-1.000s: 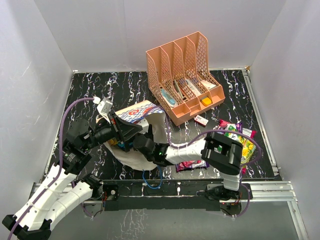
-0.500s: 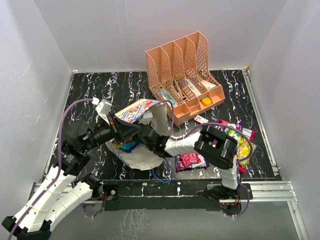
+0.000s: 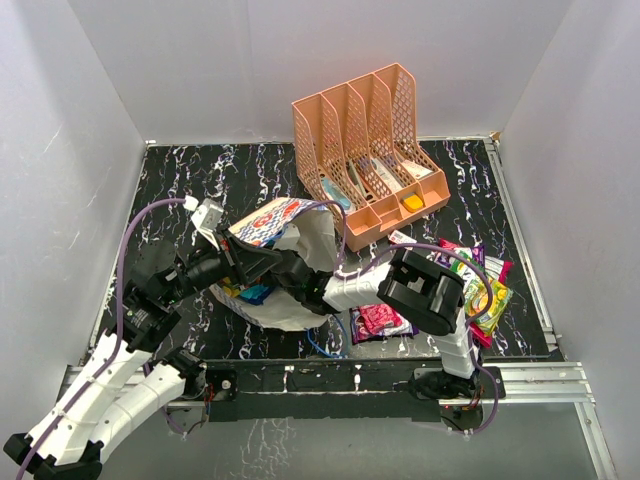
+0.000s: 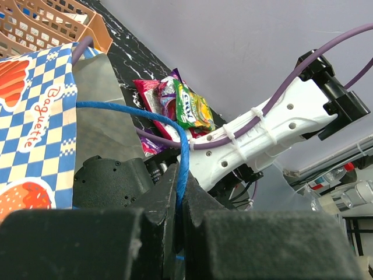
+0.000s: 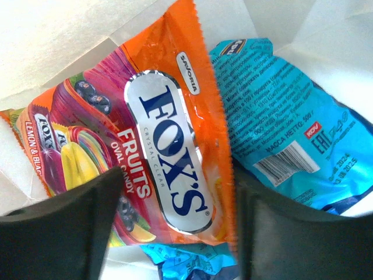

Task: Take the snacks out of the paper bag
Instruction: Take out the snack from the paper bag.

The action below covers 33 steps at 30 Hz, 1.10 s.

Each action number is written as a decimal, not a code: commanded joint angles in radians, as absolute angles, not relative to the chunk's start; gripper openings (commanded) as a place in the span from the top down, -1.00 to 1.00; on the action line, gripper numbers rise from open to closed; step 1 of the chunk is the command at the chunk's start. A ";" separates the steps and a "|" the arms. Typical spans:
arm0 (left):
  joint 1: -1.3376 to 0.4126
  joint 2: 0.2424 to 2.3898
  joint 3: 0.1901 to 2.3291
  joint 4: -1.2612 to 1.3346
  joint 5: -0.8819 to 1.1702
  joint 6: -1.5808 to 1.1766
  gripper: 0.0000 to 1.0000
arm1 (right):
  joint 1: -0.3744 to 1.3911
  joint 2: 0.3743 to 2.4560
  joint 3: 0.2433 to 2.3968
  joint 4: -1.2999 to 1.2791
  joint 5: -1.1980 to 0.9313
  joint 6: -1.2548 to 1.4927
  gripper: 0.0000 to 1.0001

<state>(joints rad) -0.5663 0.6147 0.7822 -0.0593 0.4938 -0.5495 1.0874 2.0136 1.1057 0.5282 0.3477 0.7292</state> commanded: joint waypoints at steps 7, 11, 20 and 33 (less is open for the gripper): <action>-0.572 0.562 0.783 -0.072 0.471 -0.538 1.00 | 1.090 1.964 1.176 0.475 0.300 0.742 0.41; -0.572 0.548 0.779 -0.093 0.420 -0.528 1.00 | 1.097 1.904 1.158 0.482 0.308 0.729 0.77; -0.572 0.529 0.784 -0.152 0.306 -0.503 1.00 | 1.130 1.774 1.134 0.491 0.339 0.678 0.85; -0.572 0.547 0.823 -0.179 0.185 -0.486 1.00 | 1.163 1.522 0.997 0.343 0.490 0.628 0.85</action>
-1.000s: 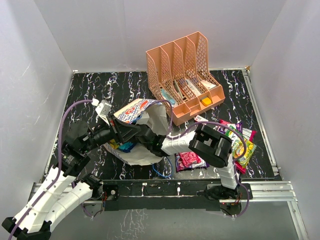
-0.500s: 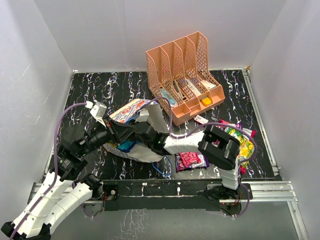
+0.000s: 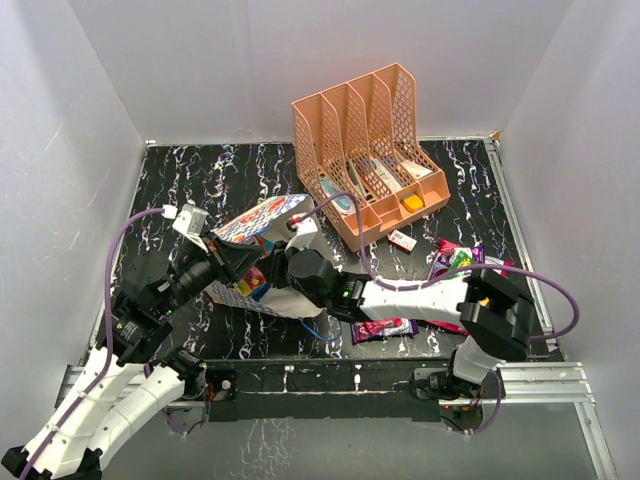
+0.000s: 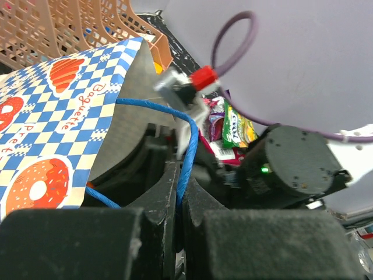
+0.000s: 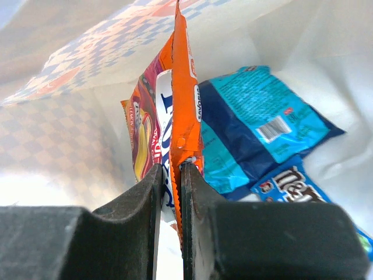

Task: Take the snacks out of the paper bag
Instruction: Take out the snack from the paper bag, then place the snack at the center of the board.

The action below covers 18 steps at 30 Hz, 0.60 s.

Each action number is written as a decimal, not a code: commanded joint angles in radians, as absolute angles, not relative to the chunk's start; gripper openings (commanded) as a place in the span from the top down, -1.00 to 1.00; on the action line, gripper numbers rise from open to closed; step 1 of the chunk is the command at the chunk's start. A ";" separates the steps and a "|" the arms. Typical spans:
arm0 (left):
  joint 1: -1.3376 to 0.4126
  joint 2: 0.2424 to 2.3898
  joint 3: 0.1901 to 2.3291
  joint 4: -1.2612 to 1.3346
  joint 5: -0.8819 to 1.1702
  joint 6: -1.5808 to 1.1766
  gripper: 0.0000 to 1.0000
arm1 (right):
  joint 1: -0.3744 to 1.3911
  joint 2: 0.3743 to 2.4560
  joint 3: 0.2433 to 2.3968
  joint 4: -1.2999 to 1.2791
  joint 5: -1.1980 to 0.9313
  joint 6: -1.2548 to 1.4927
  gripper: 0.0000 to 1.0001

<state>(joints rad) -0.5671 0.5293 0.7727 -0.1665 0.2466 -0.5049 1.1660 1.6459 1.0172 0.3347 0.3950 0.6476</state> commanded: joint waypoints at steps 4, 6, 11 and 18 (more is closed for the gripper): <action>-0.573 0.574 0.852 -0.197 0.086 -0.471 1.00 | 1.163 1.426 0.923 0.347 0.521 0.583 0.85; -0.572 0.585 0.849 -0.187 0.033 -0.469 1.00 | 1.163 1.373 0.888 0.350 0.540 0.564 0.85; -0.572 0.641 0.876 -0.191 -0.111 -0.465 1.00 | 1.163 1.238 0.891 0.277 0.666 0.477 0.85; -0.572 0.719 0.957 -0.294 -0.272 -0.457 1.00 | 1.163 1.035 0.971 0.161 0.761 0.281 0.85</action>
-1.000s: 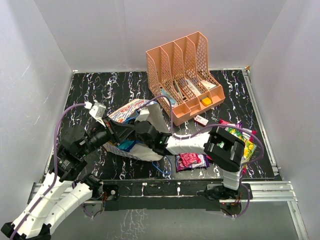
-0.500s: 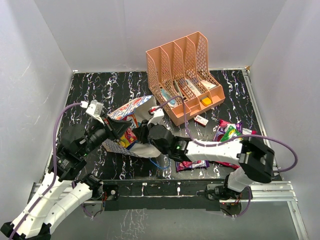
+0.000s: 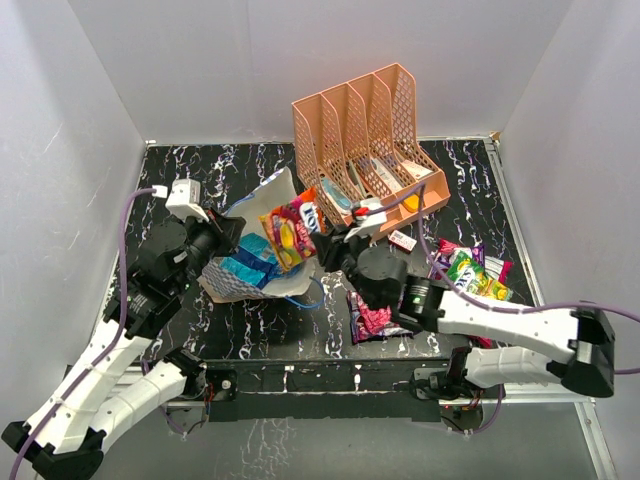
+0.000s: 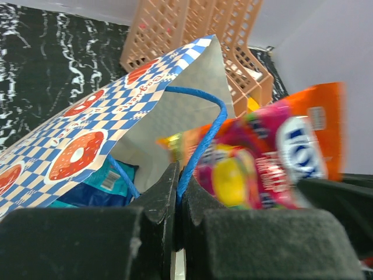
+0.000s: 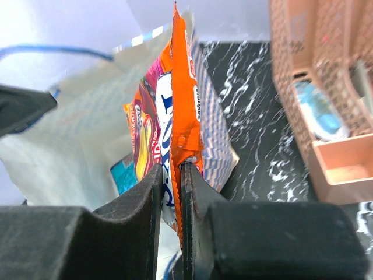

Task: Take the snacks out of the paper bag
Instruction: Place the snack at the center of the board.

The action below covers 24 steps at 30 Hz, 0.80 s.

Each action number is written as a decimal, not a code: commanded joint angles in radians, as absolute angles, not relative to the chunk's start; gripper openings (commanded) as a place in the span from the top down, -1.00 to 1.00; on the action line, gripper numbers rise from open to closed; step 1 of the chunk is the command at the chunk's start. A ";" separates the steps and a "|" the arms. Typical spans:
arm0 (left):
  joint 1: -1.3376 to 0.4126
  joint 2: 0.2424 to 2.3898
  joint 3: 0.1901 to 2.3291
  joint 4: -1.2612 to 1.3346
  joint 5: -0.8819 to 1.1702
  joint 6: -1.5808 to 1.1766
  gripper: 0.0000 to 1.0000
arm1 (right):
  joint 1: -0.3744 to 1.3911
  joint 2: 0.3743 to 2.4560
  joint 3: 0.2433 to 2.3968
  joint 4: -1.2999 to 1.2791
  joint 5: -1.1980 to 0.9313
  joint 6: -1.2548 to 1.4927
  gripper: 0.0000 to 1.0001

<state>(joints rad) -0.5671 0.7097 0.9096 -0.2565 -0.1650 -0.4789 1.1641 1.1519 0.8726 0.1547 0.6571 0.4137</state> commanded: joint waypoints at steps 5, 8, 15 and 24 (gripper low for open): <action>-0.571 0.696 0.924 -0.268 -0.257 -0.462 1.00 | 1.163 0.930 1.064 -0.052 0.835 0.238 0.85; -0.571 0.695 0.922 -0.276 -0.272 -0.453 1.00 | 1.163 0.867 1.125 -0.293 0.804 0.306 0.85; -0.571 0.712 0.928 -0.273 -0.292 -0.424 1.00 | 1.163 0.678 1.071 -0.781 0.681 0.691 0.85; -0.572 0.754 0.938 -0.250 -0.258 -0.429 1.00 | 1.163 0.480 0.744 -0.881 0.686 1.191 0.85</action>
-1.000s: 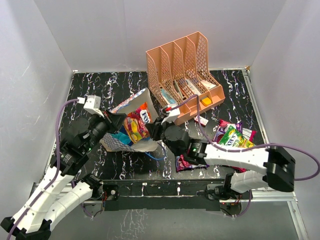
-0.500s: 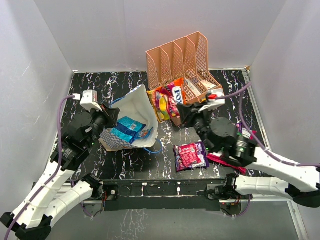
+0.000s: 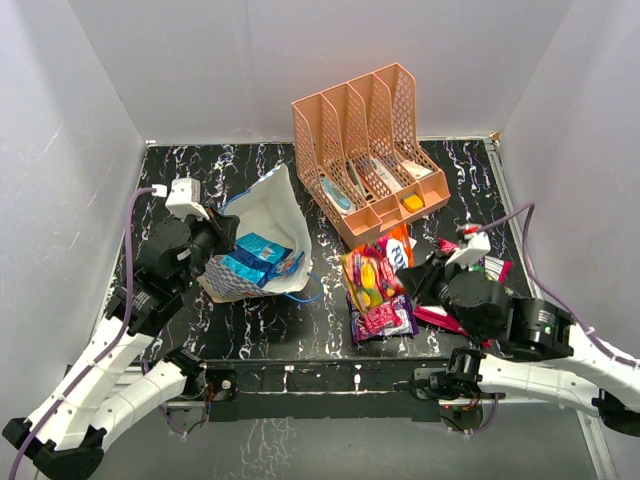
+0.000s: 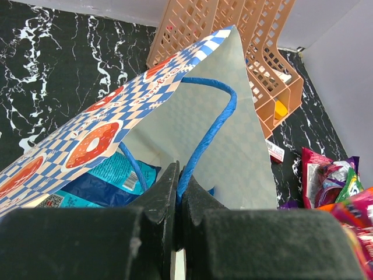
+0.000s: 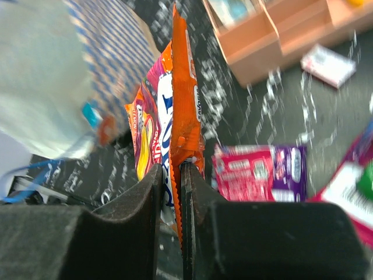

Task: Take the snacks out of the paper bag
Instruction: Place the snack at the center of the board.

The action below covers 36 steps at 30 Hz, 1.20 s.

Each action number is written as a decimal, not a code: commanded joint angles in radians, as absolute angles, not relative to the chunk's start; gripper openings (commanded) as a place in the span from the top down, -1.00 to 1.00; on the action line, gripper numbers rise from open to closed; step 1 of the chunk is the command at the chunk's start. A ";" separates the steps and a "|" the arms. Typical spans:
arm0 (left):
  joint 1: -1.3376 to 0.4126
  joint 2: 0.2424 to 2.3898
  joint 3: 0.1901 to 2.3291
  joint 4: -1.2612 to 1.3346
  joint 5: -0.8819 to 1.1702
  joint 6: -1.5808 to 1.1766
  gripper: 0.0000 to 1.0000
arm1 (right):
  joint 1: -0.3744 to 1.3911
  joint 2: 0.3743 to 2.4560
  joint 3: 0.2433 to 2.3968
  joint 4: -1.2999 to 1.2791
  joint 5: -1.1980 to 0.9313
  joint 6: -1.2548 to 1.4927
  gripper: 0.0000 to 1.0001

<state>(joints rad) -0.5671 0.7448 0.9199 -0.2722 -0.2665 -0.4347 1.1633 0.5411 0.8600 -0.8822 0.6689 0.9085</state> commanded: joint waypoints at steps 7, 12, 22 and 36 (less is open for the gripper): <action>-0.571 0.768 0.971 -0.274 -0.234 -0.435 1.00 | 1.163 0.489 0.606 -0.834 0.867 1.247 0.85; -0.572 0.751 0.959 -0.268 -0.245 -0.432 1.00 | 1.163 0.481 0.547 -0.827 0.837 1.270 0.85; -0.572 0.764 0.961 -0.259 -0.220 -0.429 1.00 | 1.163 0.429 0.388 -0.750 0.800 1.358 0.84; -0.571 0.779 0.991 -0.235 -0.251 -0.369 1.00 | 1.163 0.524 0.399 -0.958 0.783 1.639 0.27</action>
<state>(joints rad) -0.5671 0.7753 0.9562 -0.2577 -0.2363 -0.3969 1.1633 0.5259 0.3637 -0.8879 0.7769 1.5211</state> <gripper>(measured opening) 0.007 0.322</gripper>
